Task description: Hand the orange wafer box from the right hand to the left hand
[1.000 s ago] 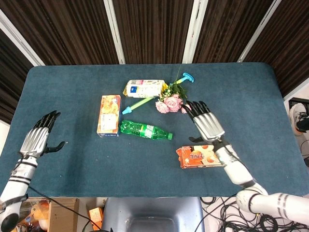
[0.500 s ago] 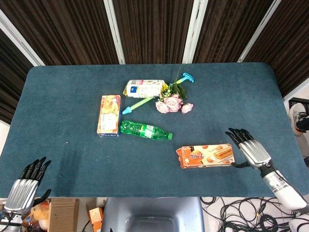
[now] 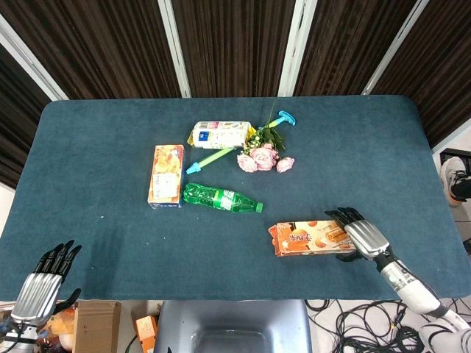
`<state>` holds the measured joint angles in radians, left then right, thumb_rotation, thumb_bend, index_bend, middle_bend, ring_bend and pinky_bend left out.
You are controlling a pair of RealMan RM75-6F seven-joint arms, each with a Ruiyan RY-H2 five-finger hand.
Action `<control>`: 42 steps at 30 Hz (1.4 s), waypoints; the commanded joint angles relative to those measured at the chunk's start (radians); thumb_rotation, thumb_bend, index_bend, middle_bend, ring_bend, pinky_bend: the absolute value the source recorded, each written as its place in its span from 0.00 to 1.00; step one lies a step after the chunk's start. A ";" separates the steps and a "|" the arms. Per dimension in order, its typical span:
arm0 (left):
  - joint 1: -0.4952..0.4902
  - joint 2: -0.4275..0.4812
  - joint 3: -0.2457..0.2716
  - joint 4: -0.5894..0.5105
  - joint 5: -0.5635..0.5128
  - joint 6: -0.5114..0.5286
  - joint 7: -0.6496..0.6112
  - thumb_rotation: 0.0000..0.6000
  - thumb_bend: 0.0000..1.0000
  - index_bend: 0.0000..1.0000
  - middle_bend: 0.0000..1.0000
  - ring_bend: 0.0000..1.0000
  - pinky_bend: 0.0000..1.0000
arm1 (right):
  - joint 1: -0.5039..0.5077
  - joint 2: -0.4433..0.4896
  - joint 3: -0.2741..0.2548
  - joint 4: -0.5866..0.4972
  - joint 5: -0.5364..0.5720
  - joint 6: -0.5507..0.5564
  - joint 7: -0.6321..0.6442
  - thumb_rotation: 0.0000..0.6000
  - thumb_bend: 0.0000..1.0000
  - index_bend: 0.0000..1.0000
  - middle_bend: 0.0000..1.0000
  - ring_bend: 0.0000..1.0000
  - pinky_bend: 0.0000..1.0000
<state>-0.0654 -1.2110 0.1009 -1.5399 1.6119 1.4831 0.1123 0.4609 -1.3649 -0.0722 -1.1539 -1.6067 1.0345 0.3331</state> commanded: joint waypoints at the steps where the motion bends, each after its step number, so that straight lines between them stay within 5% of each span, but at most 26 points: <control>1: -0.002 0.007 0.001 -0.011 0.004 -0.006 0.003 1.00 0.27 0.00 0.01 0.00 0.13 | 0.004 -0.002 -0.004 0.002 0.004 -0.015 -0.025 1.00 0.13 0.51 0.47 0.43 0.52; 5: -0.013 0.029 0.013 -0.051 0.021 -0.029 -0.018 1.00 0.27 0.00 0.01 0.00 0.13 | -0.006 -0.003 0.005 -0.013 0.023 -0.006 -0.098 1.00 0.16 0.72 0.63 0.61 0.68; 10: -0.045 0.072 0.025 -0.127 0.064 -0.062 -0.061 1.00 0.28 0.00 0.01 0.00 0.13 | -0.001 0.040 0.044 -0.122 0.014 0.064 -0.162 1.00 0.16 0.77 0.67 0.66 0.70; 15: -0.097 0.096 -0.003 -0.189 0.111 -0.078 -0.081 1.00 0.27 0.00 0.01 0.00 0.13 | 0.066 0.163 0.127 -0.399 0.028 0.055 -0.347 1.00 0.16 0.77 0.67 0.66 0.70; 20: -0.166 0.101 -0.042 -0.243 0.097 -0.149 -0.114 1.00 0.25 0.00 0.00 0.00 0.12 | 0.179 0.235 0.251 -0.687 0.224 -0.076 -0.672 1.00 0.16 0.77 0.67 0.66 0.70; 25: -0.250 0.074 -0.117 -0.297 0.063 -0.219 -0.073 1.00 0.23 0.00 0.00 0.00 0.11 | 0.359 0.116 0.344 -0.802 0.589 -0.082 -1.128 1.00 0.16 0.77 0.67 0.66 0.70; 31: -0.300 0.072 -0.186 -0.343 -0.017 -0.251 -0.056 1.00 0.22 0.00 0.00 0.00 0.10 | 0.549 -0.115 0.368 -0.745 0.903 0.105 -1.469 1.00 0.16 0.77 0.67 0.66 0.69; 42: -0.327 0.047 -0.197 -0.307 -0.054 -0.264 -0.142 1.00 0.21 0.00 0.00 0.00 0.10 | 0.689 -0.363 0.438 -0.583 1.005 0.201 -1.461 1.00 0.16 0.79 0.69 0.68 0.69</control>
<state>-0.3874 -1.1592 -0.0939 -1.8531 1.5627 1.2222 -0.0213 1.1300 -1.7012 0.3492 -1.7598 -0.6030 1.2171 -1.1418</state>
